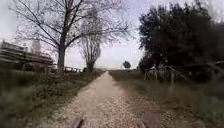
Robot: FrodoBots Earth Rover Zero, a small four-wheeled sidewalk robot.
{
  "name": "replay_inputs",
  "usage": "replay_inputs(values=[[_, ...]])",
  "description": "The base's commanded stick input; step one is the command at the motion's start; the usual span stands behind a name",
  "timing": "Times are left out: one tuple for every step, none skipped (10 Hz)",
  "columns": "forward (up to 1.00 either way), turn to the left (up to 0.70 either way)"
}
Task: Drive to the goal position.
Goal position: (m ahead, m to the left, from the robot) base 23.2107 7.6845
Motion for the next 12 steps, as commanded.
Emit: replay_inputs(values=[[0.7,0.0],[0.7,0.0],[0.7,0.0],[0.7,0.0],[0.7,-0.02],[0.7,-0.15],[0.7,-0.34],[0.7,-0.16],[0.7,-0.06],[0.7,0.0],[0.7,0.0],[0.7,0.0]])
